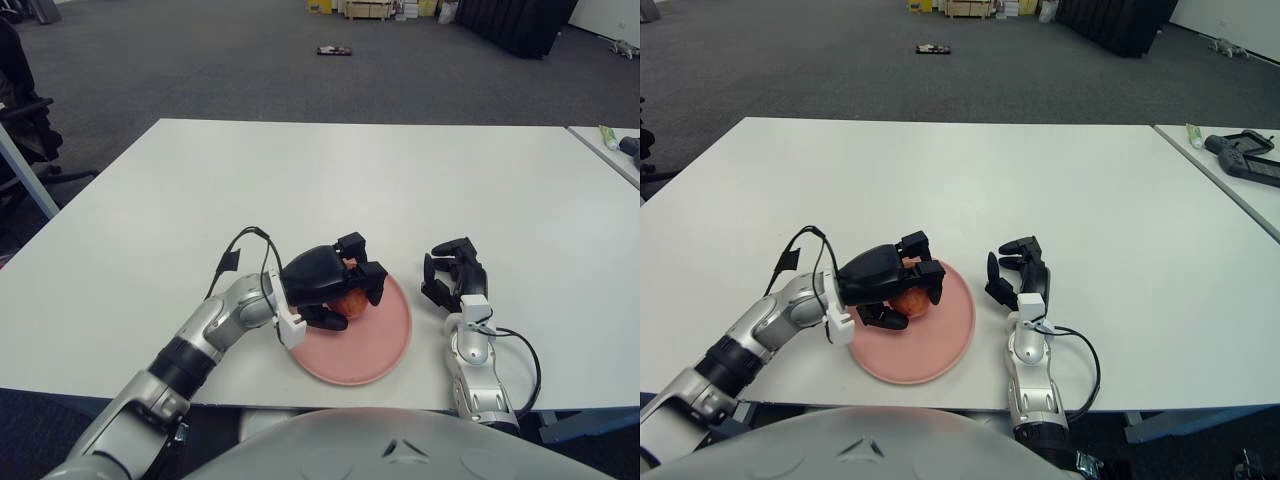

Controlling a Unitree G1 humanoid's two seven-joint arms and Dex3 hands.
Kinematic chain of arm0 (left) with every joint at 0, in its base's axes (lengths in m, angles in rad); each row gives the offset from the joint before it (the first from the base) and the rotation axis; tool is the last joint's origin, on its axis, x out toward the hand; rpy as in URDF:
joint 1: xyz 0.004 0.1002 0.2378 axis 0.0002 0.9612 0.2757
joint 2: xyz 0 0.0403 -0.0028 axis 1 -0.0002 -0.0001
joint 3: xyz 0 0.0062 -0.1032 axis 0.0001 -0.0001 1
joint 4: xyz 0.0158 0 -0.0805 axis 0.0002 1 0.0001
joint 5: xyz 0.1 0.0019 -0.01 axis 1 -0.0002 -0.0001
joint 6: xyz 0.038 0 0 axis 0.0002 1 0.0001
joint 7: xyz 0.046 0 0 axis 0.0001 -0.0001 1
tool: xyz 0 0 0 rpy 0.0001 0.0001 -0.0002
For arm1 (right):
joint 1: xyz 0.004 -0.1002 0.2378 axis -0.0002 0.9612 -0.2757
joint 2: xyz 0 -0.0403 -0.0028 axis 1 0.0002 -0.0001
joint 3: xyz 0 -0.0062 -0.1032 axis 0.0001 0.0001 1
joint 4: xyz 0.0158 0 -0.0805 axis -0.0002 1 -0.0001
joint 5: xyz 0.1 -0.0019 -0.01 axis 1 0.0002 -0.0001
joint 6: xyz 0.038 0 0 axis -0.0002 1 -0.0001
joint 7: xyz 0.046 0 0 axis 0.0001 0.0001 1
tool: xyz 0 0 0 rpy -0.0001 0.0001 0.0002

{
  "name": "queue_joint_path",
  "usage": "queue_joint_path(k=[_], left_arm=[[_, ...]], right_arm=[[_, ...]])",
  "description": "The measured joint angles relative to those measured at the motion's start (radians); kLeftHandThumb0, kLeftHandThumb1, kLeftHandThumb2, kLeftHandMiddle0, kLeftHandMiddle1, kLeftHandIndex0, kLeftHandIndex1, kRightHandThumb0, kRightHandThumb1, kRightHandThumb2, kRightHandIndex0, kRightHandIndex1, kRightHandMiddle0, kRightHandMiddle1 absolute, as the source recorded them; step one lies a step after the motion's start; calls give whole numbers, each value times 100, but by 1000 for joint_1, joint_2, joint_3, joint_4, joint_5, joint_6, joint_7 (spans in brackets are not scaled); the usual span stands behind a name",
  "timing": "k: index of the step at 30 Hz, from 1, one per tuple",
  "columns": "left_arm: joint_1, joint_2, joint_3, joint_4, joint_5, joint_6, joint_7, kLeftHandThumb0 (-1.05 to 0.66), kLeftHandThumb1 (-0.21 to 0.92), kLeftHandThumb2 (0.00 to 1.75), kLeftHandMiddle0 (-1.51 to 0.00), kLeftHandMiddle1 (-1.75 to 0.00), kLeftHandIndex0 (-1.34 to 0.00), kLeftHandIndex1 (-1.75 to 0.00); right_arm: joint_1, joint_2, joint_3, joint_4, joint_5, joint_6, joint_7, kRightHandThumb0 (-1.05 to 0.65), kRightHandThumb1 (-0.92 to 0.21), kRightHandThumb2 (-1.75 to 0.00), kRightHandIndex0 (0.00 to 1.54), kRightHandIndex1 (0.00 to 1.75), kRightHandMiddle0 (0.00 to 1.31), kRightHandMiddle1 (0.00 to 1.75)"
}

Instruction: Put the apple into the plate.

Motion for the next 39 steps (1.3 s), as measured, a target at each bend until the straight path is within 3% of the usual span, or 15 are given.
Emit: queue_joint_path(k=[11, 14, 17, 19, 20, 21, 24, 33, 39], left_arm=[[-18, -2, -12, 29, 0, -29, 13, -45, 39, 123, -99, -175, -55, -175], [-22, 0, -17, 34, -6, -34, 11, -15, 29, 132, -78, -175, -53, -165], [-33, 7, -28, 38, -25, -41, -15, -6, 27, 134, -70, -175, -51, -161], [-44, 12, -35, 39, -32, -46, -29, -3, 41, 117, -56, -175, -44, -160], [-51, 15, -40, 42, -35, -49, -37, -31, 52, 104, -36, -172, -28, -163], [-61, 16, -44, 48, -39, -54, -47, -51, 66, 89, -23, -153, -18, -149], [-91, 22, -56, 66, -43, -74, -68, -77, 84, 72, -7, -116, -6, -120], [-126, 42, -79, 105, -38, -121, -95, -97, 92, 86, 0, -41, 0, -57], [-128, 45, -80, 94, -40, -121, -112, -104, 92, 98, 0, -9, 0, -26]], right_arm=[[0, -2, 0, 3, 2, -4, 6, -38, -69, -85, 59, 140, 33, 175], [0, -2, 0, 5, 2, -7, 10, -38, -70, -84, 59, 138, 33, 175], [0, -1, -1, 6, 2, -9, 10, -38, -71, -83, 58, 138, 32, 175], [0, 0, -1, 6, 2, -9, 9, -38, -71, -82, 58, 137, 32, 175], [0, 0, -1, 6, 2, -9, 9, -38, -71, -82, 59, 137, 32, 175], [0, 2, -1, 6, 1, -8, 6, -38, -71, -82, 59, 137, 32, 175], [0, 6, 0, 3, 0, -1, -1, -38, -70, -83, 60, 138, 33, 175], [0, 10, 0, -16, 2, 34, 2, -38, -69, -84, 57, 138, 33, 175], [3, 9, 0, -21, 0, 41, 1, -38, -71, -82, 54, 138, 32, 175]])
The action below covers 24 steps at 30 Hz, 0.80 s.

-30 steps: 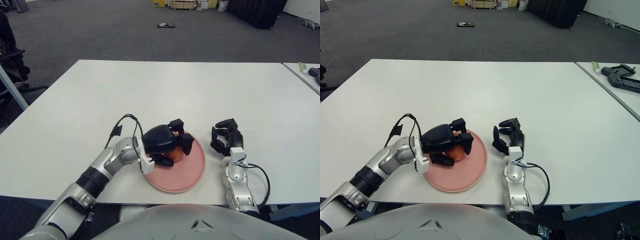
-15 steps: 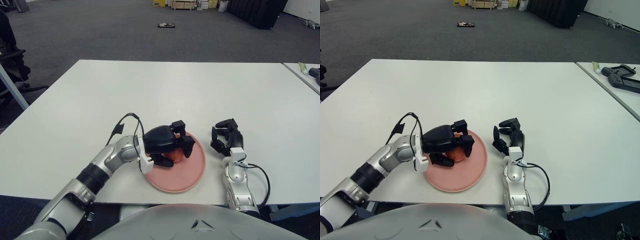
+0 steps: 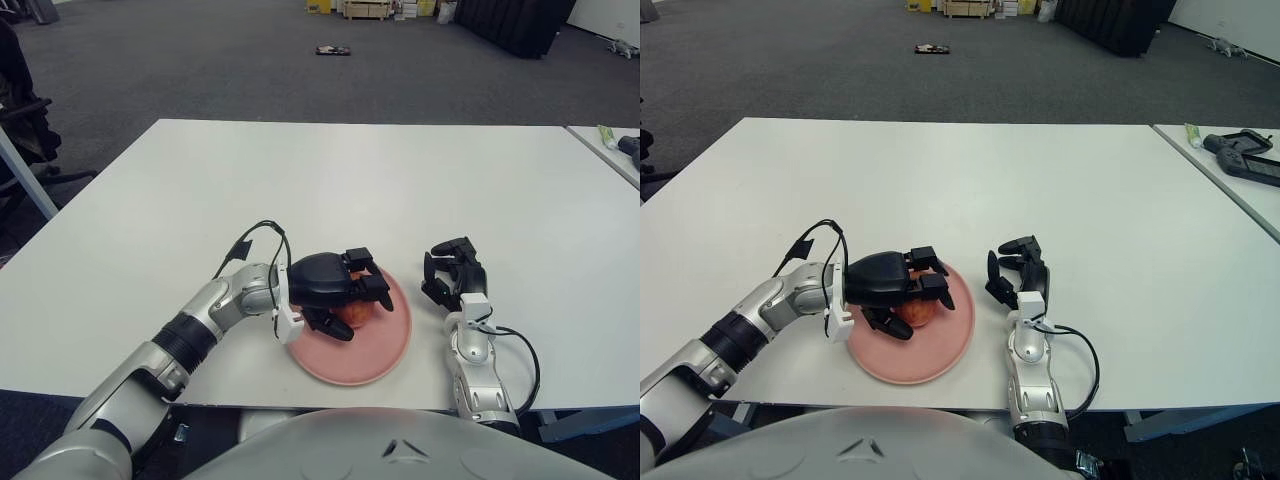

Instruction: Put the apple into the plate.

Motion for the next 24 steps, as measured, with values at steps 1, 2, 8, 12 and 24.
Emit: queue_joint_path(k=[1, 2, 8, 12, 24], left_arm=[[0, 0, 0, -2, -1, 0, -2, -104, 92, 99, 0, -8, 0, -23], [0, 1, 0, -4, -1, 1, -4, -104, 92, 100, 0, -5, 0, -19], [9, 1, 5, -21, -1, 21, -6, -105, 92, 103, 0, 0, 0, -9], [16, -1, 7, -30, -1, 30, -6, -105, 92, 102, 0, 0, 0, -5], [56, -2, 48, -43, -17, 51, 15, -105, 92, 103, 0, 0, 0, 0]], right_arm=[[1, 0, 0, -1, -1, 0, 0, -38, -71, -82, 55, 138, 32, 175], [1, -1, 0, -1, -2, 0, -1, -38, -70, -83, 55, 139, 32, 175], [6, -7, 4, -5, -12, -2, 0, -38, -70, -84, 55, 141, 33, 175], [9, -10, 8, -6, -27, -2, -4, -38, -70, -83, 54, 142, 32, 175], [10, -14, 19, -7, -54, -1, -27, -38, -71, -83, 54, 145, 32, 175]])
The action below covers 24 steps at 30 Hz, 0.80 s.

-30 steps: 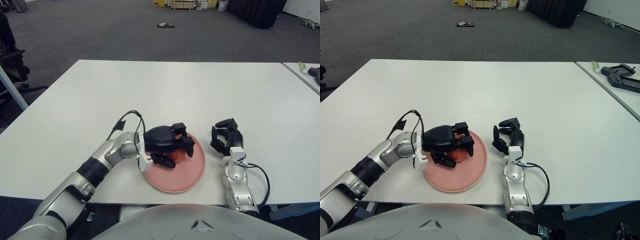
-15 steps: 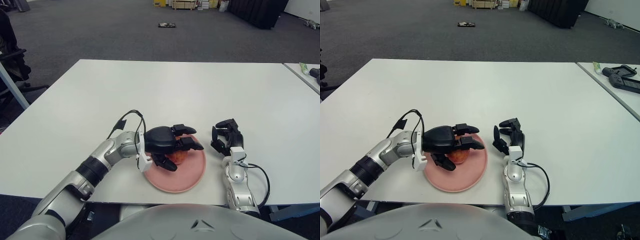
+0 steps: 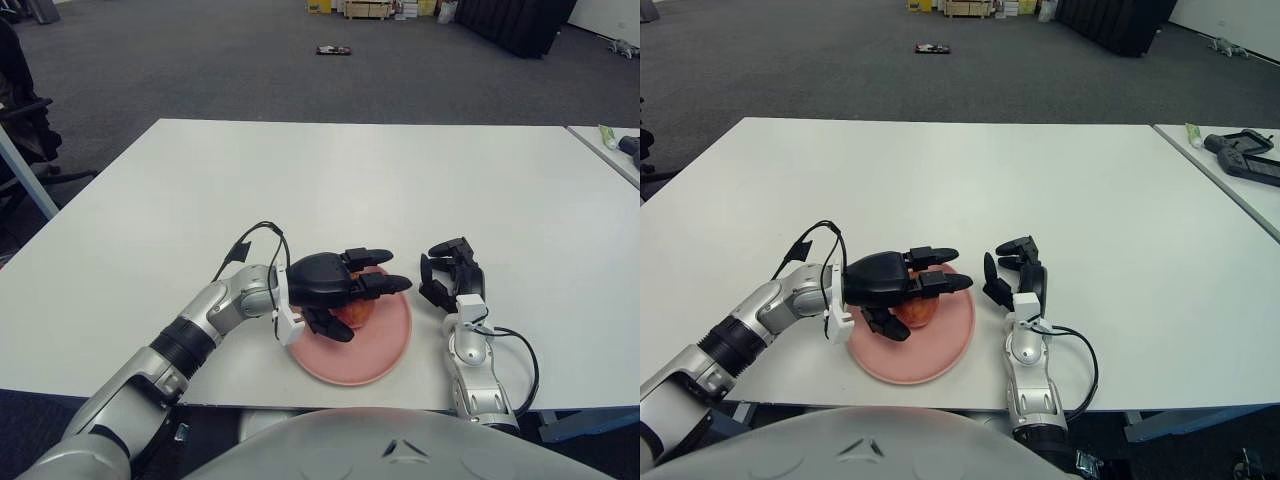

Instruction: Put the apple into the plate.

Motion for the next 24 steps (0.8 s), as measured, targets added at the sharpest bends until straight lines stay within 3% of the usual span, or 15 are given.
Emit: queue_joint_path(k=[10, 19, 24], left_arm=[[27, -1, 83, -2, -146, 32, 5, -105, 92, 96, 0, 0, -1, -4], [82, -15, 198, -6, -305, 48, 32, -105, 92, 103, 0, 0, 0, -11], [169, -43, 250, -72, -465, 141, 24, -102, 92, 101, -9, -6, 0, -36]], right_arm=[[4, 1, 1, -2, 3, 0, 0, -38, -71, -83, 48, 138, 32, 175], [3, 3, -3, 2, 33, -13, 31, -38, -66, -89, 57, 141, 35, 175], [2, 2, -8, 12, 51, -30, 46, -38, -66, -89, 59, 142, 35, 175]])
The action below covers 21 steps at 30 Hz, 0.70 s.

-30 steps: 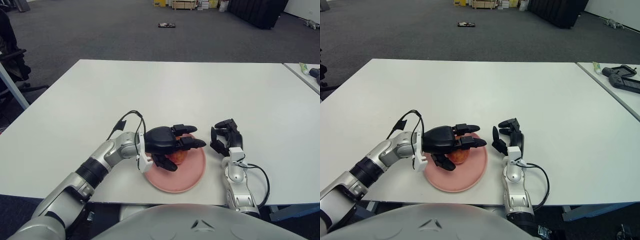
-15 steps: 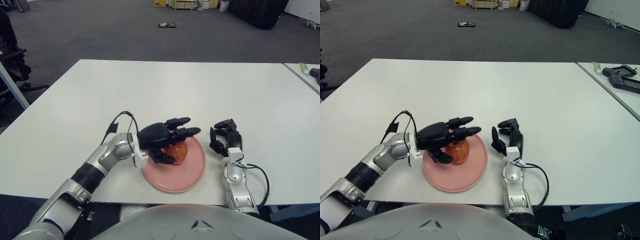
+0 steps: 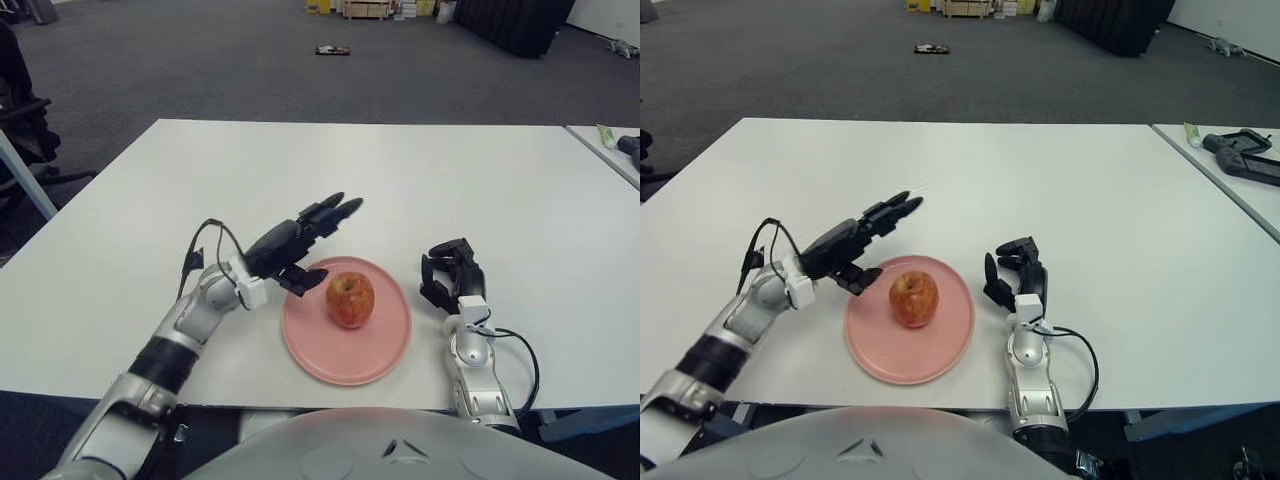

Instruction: Put the apple into the plate.

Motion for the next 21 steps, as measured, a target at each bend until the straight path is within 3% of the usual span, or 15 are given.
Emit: queue_joint_path(k=[4, 7, 10, 13, 18, 21], left_arm=[[79, -47, 41, -91, -126, 91, 4, -98, 92, 97, -16, -12, 0, -54], [117, -104, 65, -127, -214, 139, 16, -89, 92, 91, -10, -54, 0, -86], [144, -187, 100, -130, -315, 170, 45, -80, 91, 86, -11, -76, 0, -117], [168, -274, 130, -134, -390, 207, 80, -69, 81, 99, -17, -90, 0, -136], [207, -378, 177, -138, -421, 227, 145, -58, 69, 115, -28, -105, -5, -146], [243, -434, 213, -131, -399, 217, 199, -54, 68, 118, -33, -116, -10, -152]], right_arm=[[0, 0, -5, 10, 5, -17, 1, -38, -66, -89, 60, 142, 35, 175], [-2, 0, -8, 17, 8, -22, 2, -38, -66, -88, 61, 142, 35, 175], [-3, 1, -9, 22, 11, -28, 6, -38, -67, -87, 61, 142, 34, 175], [-3, 4, -10, 24, 12, -32, 9, -38, -68, -86, 60, 141, 34, 175], [-10, 10, -11, 29, 11, -37, 8, -38, -67, -87, 61, 141, 34, 175], [-11, 12, -10, 32, 9, -41, 1, -38, -67, -87, 62, 140, 34, 175]])
